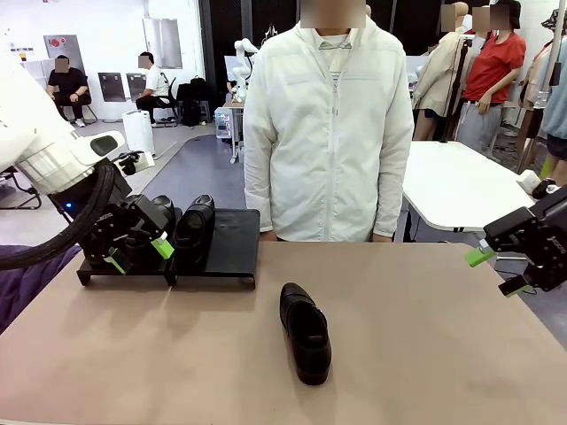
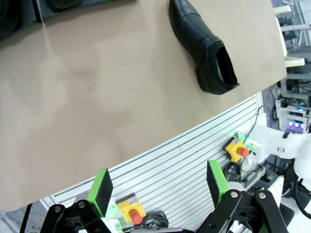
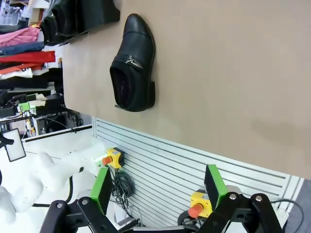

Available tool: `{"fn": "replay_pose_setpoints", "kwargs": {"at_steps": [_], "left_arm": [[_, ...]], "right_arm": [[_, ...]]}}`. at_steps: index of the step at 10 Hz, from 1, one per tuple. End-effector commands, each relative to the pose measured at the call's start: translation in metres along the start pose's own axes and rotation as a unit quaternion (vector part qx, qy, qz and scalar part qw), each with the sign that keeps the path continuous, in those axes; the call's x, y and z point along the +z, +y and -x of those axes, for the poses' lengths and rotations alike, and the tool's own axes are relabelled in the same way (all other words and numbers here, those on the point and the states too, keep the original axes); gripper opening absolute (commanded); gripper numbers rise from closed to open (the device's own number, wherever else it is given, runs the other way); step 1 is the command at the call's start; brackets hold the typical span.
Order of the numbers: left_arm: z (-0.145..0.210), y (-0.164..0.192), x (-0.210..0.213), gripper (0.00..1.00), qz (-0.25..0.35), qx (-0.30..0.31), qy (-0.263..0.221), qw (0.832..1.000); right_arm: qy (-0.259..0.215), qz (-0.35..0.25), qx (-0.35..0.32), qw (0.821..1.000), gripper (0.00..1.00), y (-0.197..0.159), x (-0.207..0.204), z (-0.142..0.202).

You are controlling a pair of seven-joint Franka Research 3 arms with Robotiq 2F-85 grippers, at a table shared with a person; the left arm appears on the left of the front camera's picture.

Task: Organize the shoes by placing them on the stand.
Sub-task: Pick up one Shoe and place it in the middle of the table, then place the Shoe from the middle of the table onto the Shoes Stand.

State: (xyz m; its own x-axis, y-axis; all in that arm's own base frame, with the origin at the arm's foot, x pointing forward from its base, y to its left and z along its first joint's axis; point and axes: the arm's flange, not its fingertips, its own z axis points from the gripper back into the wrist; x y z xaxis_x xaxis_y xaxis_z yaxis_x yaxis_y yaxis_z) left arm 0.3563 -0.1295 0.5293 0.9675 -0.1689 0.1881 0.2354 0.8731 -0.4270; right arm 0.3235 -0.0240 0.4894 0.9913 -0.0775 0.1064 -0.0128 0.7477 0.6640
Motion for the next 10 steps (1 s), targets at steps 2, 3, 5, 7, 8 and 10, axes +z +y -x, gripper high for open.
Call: {"fn": "replay_pose_setpoints", "kwargs": {"at_steps": [2,3,5,7,8,10], "left_arm": [[0.001,0.0,0.002,1.0,-0.003,0.003,0.001,1.0],[0.001,0.0,0.002,1.0,-0.003,0.003,0.001,1.0],[0.001,0.0,0.002,1.0,-0.003,0.003,0.001,1.0],[-0.02,-0.027,-0.012,1.0,0.042,-0.002,0.02,0.999],[-0.046,-0.067,-0.041,1.0,0.049,0.061,0.043,0.996],[-0.086,-0.141,-0.104,1.0,0.035,0.16,0.055,0.985]], "right_arm": [[0.0,-0.004,0.007,1.0,1.0,0.002,0.003,-0.001],[0.0,-0.004,0.007,1.0,1.0,0.002,0.003,-0.001],[0.0,-0.004,0.007,1.0,1.0,0.002,0.003,-0.001],[0.0,-0.004,0.007,1.0,1.0,0.002,0.003,-0.001],[0.0,-0.004,0.007,1.0,1.0,0.002,0.003,-0.001],[0.0,-0.004,0.007,1.0,1.0,0.002,0.003,-0.001]]}}
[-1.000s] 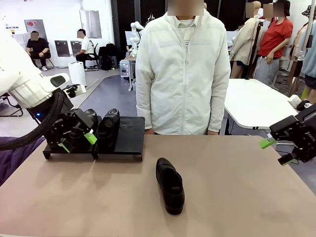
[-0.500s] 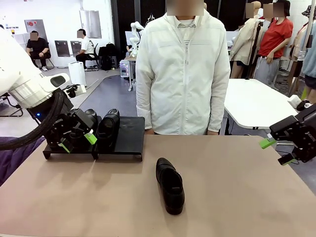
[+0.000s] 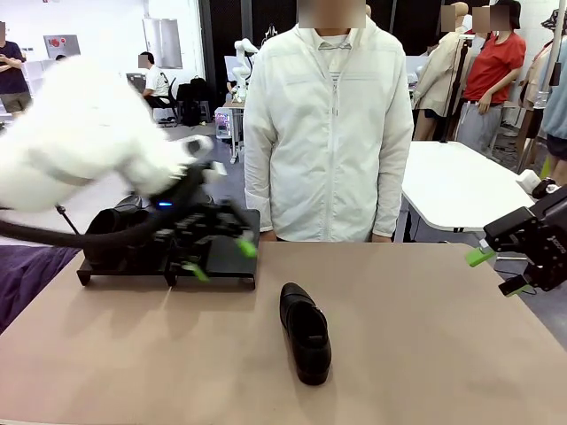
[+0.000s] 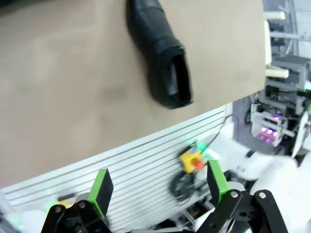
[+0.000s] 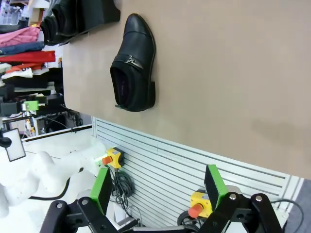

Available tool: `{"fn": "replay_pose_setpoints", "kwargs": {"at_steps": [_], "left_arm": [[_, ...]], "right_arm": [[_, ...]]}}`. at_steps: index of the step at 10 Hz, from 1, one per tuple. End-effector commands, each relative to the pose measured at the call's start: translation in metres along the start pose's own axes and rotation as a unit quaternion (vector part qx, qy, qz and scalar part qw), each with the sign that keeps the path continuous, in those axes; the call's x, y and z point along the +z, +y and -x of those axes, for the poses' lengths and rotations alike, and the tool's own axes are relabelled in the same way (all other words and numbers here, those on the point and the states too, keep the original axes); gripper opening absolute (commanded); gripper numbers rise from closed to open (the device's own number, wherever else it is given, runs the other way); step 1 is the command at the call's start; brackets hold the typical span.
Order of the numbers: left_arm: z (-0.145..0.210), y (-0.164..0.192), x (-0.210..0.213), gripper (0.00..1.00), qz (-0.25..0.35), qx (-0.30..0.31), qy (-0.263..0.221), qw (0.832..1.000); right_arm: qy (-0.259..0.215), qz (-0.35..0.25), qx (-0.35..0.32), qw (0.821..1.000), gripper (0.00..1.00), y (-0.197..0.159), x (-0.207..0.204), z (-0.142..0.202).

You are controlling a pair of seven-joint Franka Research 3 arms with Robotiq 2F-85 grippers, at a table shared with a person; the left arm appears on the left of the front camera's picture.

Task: Organize the shoes by placing them on the stand.
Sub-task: Place the Shoe from the middle of the table onto the Shoes Stand.

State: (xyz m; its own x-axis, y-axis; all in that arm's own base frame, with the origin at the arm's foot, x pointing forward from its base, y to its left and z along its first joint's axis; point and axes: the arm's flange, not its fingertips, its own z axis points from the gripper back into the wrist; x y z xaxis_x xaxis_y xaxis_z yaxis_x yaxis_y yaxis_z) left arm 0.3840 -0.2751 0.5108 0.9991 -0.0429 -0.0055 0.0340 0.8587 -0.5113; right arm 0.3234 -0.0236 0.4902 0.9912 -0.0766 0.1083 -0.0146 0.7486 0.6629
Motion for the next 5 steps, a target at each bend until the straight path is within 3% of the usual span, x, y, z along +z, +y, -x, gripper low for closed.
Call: {"fn": "replay_pose_setpoints", "kwargs": {"at_steps": [1,2,3,4,5], "left_arm": [[-0.039,-0.061,-0.047,1.0,-0.025,0.091,0.04,0.995],[-0.041,-0.074,-0.072,1.0,-0.076,0.096,0.063,0.991],[-0.043,-0.074,-0.068,1.0,-0.108,0.069,0.054,0.99],[-0.019,-0.064,-0.074,1.0,-0.029,0.081,0.038,0.996],[-0.019,-0.064,-0.074,1.0,-0.029,0.081,0.038,0.996]], "right_arm": [[0.001,-0.004,0.006,1.0,1.0,0.001,0.003,-0.001],[0.001,-0.004,0.006,1.0,1.0,0.001,0.003,-0.001],[0.001,-0.004,0.006,1.0,1.0,0.001,0.003,-0.001],[0.001,-0.004,0.006,1.0,1.0,0.001,0.003,-0.001],[0.001,-0.004,0.006,1.0,1.0,0.001,0.003,-0.001]]}}
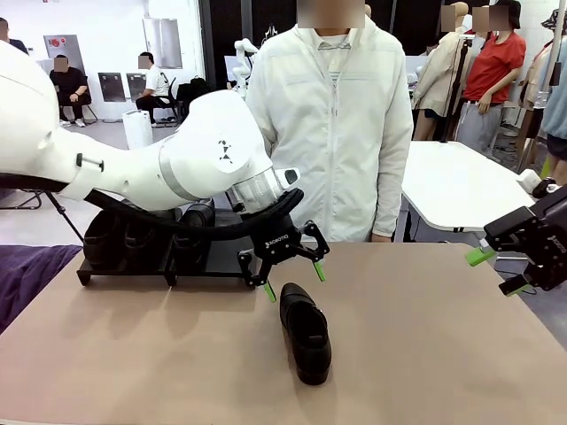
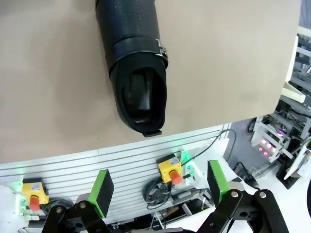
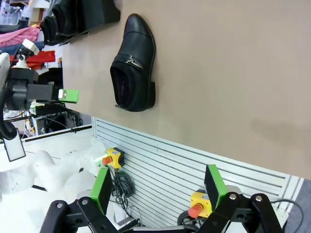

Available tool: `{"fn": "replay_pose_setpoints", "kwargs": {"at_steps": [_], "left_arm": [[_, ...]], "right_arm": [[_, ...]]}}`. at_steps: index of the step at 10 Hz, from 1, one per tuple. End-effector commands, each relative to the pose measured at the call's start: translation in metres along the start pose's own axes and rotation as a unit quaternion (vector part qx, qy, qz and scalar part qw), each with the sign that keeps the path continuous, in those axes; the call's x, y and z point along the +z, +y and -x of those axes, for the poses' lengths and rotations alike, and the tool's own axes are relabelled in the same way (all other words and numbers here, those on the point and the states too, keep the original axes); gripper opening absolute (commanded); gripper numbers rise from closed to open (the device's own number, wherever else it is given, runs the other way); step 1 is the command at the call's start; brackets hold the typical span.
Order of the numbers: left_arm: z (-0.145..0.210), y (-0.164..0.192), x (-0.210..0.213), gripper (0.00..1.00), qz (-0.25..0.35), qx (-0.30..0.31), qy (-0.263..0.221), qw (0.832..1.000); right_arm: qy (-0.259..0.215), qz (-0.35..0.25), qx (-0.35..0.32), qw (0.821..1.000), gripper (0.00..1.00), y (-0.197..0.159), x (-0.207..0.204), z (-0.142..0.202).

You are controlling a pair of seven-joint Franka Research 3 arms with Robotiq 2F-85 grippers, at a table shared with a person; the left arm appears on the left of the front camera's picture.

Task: Organize the shoes by placing them on the stand.
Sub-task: Place the Shoe from the middle of the table onto the Shoes Stand.

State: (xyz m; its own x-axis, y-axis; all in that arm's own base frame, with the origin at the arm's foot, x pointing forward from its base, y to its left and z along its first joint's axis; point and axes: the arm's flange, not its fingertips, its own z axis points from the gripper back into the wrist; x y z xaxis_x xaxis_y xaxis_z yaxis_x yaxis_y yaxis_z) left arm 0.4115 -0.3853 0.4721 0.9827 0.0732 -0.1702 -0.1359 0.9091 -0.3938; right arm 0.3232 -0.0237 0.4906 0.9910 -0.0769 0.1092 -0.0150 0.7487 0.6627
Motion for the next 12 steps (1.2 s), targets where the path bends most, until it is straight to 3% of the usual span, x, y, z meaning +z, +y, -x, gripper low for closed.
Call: {"fn": "replay_pose_setpoints", "kwargs": {"at_steps": [1,6,12], "left_arm": [[-0.001,-0.001,-0.005,1.0,-0.008,0.001,0.001,1.0],[-0.008,0.015,-0.06,1.0,-0.057,0.08,-0.09,0.991],[-0.035,0.012,-0.105,1.0,-0.123,0.097,-0.041,0.987]], "right_arm": [[0.001,-0.005,0.005,1.0,1.0,0.001,0.002,-0.001],[0.001,-0.005,0.005,1.0,1.0,0.001,0.002,-0.001],[0.001,-0.005,0.005,1.0,1.0,0.001,0.002,-0.001]]}}
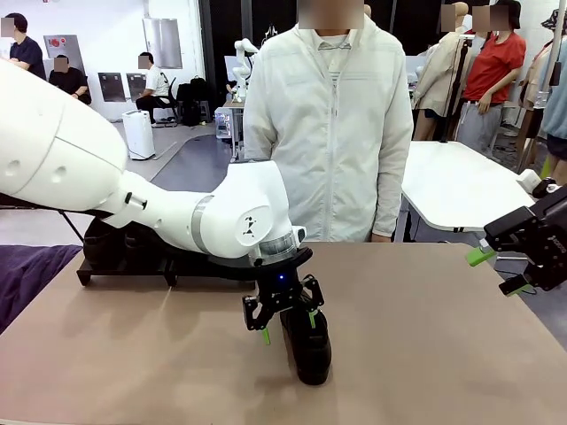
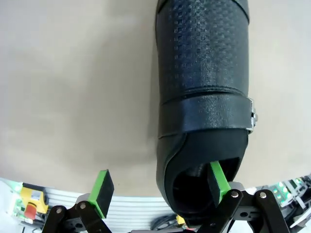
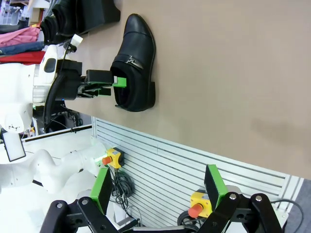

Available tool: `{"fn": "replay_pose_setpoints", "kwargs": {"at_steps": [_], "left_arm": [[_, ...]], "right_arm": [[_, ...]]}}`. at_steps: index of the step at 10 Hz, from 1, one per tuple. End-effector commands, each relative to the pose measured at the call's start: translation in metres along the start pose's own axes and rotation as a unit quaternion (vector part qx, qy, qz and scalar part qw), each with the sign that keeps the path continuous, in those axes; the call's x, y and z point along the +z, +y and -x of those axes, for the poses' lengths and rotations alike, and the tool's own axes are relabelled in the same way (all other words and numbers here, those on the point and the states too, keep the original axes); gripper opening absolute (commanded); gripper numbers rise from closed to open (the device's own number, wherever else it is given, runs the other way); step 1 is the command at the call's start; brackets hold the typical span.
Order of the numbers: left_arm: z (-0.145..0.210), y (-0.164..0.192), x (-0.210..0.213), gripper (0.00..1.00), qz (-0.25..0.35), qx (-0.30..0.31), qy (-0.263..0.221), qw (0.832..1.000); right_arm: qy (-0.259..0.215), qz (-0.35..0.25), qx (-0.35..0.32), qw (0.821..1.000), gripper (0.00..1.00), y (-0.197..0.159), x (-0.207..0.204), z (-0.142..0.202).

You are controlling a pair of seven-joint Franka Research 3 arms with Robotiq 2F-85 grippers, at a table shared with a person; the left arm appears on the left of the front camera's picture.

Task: Organize the shoes by placing them on the stand.
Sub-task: Place the Shoe from the middle of the table onto the Shoes Stand.

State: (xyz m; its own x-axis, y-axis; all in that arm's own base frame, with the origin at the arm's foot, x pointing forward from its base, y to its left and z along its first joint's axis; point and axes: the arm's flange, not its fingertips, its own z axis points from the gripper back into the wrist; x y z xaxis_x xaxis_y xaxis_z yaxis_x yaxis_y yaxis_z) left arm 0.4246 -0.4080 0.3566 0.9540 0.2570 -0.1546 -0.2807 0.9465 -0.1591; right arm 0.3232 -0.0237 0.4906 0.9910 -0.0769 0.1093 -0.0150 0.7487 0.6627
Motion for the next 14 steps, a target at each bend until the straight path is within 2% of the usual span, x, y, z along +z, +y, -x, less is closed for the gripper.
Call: {"fn": "replay_pose_setpoints", "kwargs": {"at_steps": [1,2,3,4,5,11,14], "left_arm": [[-0.005,-0.011,0.009,1.0,-0.013,0.013,-0.01,1.0],[-0.006,-0.011,0.009,1.0,-0.014,0.014,-0.014,1.0],[-0.008,-0.012,0.007,0.72,-0.017,0.025,-0.021,0.999],[-0.009,-0.013,0.007,0.14,-0.027,0.031,-0.018,0.999],[-0.01,-0.013,0.007,0.0,-0.034,0.031,-0.021,0.999],[-0.015,-0.016,0.001,0.0,-0.046,0.026,-0.011,0.999],[-0.009,-0.013,0.014,0.0,-0.049,-0.001,-0.026,0.998]], "right_arm": [[0.001,-0.005,0.005,1.0,1.0,0.001,0.002,-0.001],[0.001,-0.005,0.005,1.0,1.0,0.001,0.002,-0.001],[0.001,-0.005,0.005,1.0,1.0,0.001,0.002,-0.001],[0.001,-0.005,0.005,1.0,1.0,0.001,0.002,-0.001],[0.001,-0.005,0.005,1.0,1.0,0.001,0.002,-0.001],[0.001,-0.005,0.005,1.0,1.0,0.001,0.002,-0.001],[0.001,-0.005,0.005,1.0,1.0,0.001,0.002,-0.001]]}}
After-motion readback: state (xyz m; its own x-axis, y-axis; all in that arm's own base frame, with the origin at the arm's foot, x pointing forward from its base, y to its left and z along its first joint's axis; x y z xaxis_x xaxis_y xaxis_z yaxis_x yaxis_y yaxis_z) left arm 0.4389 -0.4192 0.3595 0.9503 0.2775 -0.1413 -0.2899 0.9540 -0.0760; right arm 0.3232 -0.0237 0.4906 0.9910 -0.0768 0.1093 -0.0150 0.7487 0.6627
